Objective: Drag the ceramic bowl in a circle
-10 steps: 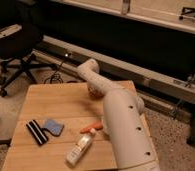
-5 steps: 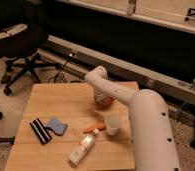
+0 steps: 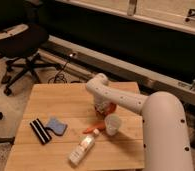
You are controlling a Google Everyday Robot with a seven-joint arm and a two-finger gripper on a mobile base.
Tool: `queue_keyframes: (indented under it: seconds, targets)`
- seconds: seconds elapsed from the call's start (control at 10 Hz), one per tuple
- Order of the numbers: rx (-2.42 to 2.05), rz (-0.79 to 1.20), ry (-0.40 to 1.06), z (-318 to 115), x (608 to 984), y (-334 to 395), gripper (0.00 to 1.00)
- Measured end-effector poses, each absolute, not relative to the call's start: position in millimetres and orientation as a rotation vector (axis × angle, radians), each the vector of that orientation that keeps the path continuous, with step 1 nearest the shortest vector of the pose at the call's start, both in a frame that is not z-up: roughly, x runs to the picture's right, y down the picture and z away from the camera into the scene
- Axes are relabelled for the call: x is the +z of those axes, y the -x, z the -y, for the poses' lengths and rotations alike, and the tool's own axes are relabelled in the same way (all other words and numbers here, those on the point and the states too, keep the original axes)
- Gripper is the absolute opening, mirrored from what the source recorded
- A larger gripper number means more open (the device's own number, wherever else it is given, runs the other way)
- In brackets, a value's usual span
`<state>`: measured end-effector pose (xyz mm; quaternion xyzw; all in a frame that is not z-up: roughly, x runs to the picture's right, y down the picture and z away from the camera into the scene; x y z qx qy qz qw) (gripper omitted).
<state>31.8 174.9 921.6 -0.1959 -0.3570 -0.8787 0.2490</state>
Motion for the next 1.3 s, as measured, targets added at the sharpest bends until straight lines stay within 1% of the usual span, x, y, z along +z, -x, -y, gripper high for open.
queue_keyframes:
  seconds: [0.4,0.7,1.0,1.3]
  targets:
    - [-2.624,1.041,0.345,-185,882,67,0.8]
    - [-2.792,1.038,0.225,-175,856,142,0.8]
    - [-2.892,1.029,0.161,-165,850,189,0.8]
    - [-2.969,1.037,0.114,-163,854,237,0.8]
